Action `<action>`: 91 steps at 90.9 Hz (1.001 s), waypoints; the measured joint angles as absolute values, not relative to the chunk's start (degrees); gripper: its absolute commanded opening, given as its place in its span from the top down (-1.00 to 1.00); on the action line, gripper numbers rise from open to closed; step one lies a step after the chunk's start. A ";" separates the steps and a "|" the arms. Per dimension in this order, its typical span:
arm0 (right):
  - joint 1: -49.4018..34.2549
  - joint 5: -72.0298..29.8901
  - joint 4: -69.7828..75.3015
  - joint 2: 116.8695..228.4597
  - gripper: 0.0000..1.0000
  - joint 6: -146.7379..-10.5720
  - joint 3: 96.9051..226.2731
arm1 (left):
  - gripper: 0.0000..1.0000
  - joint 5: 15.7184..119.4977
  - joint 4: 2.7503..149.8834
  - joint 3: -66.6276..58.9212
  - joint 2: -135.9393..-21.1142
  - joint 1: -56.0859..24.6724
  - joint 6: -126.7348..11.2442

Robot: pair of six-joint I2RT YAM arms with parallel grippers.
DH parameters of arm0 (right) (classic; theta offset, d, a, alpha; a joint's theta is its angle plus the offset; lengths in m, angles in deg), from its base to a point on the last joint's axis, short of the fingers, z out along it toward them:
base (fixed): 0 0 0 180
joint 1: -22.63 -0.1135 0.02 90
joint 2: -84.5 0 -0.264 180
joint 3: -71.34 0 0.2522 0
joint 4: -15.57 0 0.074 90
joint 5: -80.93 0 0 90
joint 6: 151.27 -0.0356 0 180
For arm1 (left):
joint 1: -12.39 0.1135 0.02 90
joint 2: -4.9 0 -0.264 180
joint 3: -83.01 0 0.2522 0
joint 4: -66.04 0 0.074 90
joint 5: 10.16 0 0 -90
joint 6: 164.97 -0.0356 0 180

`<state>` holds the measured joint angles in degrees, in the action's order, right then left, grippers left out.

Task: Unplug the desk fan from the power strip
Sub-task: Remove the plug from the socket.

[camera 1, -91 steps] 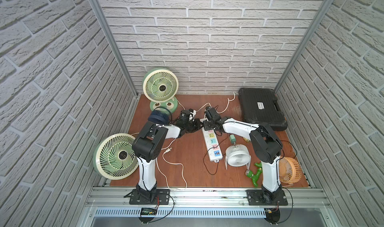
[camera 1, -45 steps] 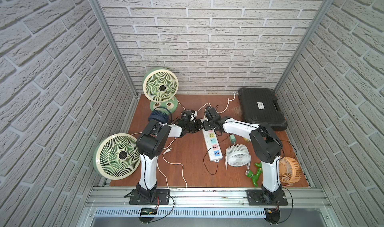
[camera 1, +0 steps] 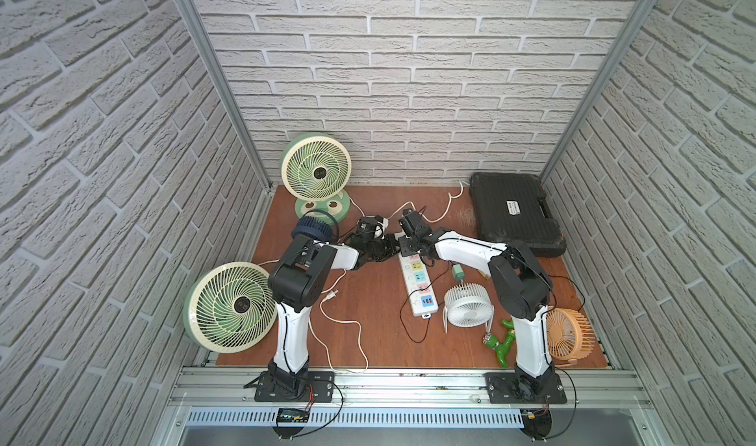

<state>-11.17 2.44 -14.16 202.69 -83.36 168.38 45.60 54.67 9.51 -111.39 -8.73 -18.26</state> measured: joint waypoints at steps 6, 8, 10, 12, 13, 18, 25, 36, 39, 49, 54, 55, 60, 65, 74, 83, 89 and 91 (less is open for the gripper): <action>-11.19 2.02 -14.09 202.69 0.92 -83.31 168.56 | 1.00 45.60 54.67 9.51 -111.39 -8.73 -18.26; -11.44 2.55 -14.40 202.74 0.92 -83.03 168.78 | 1.00 45.60 54.67 9.51 -111.39 -8.73 -18.26; -11.76 3.38 -15.10 202.91 0.92 -82.74 169.30 | 1.00 45.58 54.67 9.51 -111.39 -8.73 -18.28; -12.11 4.27 -15.78 203.13 0.92 -82.29 169.83 | 1.00 45.58 54.67 9.51 -111.39 -8.71 -18.26; -12.27 4.75 -16.08 203.22 0.92 -82.09 170.13 | 1.00 45.58 54.70 9.51 -111.39 -8.67 -18.26; -13.12 6.98 -17.57 203.54 0.92 -81.37 171.23 | 1.00 45.55 54.61 9.51 -111.39 -8.47 -18.28; -13.53 7.84 -17.92 203.54 0.92 -81.35 171.42 | 1.00 45.58 54.59 9.57 -111.39 -8.34 -18.26; -10.95 2.13 -15.05 202.84 0.91 -84.17 169.28 | 1.00 45.60 54.43 9.68 -111.41 -8.40 -18.26; -10.39 -0.16 -14.64 202.58 0.91 -85.08 168.89 | 1.00 45.60 54.41 9.70 -111.41 -8.40 -18.28; -9.86 -2.15 -15.14 202.58 0.91 -85.76 169.39 | 1.00 45.60 54.32 9.75 -111.39 -8.40 -18.26; -10.69 -0.19 -16.56 203.00 0.90 -84.84 170.46 | 1.00 45.60 54.24 9.79 -111.39 -8.40 -18.26; -10.89 0.29 -16.80 203.08 0.91 -84.82 170.70 | 1.00 45.58 54.24 9.79 -111.39 -8.40 -18.26; -11.72 2.66 -17.72 203.24 0.90 -84.19 171.29 | 1.00 45.58 54.24 9.81 -111.39 -8.36 -18.26; -12.09 3.62 -18.11 203.24 0.90 -83.93 171.29 | 1.00 45.60 54.28 9.81 -111.39 -8.32 -18.26; -11.19 2.11 -16.61 202.84 0.90 -84.73 170.09 | 1.00 45.60 54.24 9.86 -111.39 -8.34 -18.28; -9.97 -1.91 -14.53 202.04 0.90 -85.96 168.38 | 1.00 45.60 54.24 9.86 -111.39 -8.34 -18.28; -10.01 -2.00 -14.68 202.04 0.90 -85.83 168.43 | 1.00 45.60 54.22 9.86 -111.39 -8.36 -18.26; -10.26 -1.34 -14.97 202.04 0.89 -85.50 168.58 | 1.00 45.60 54.22 9.86 -111.41 -8.36 -18.26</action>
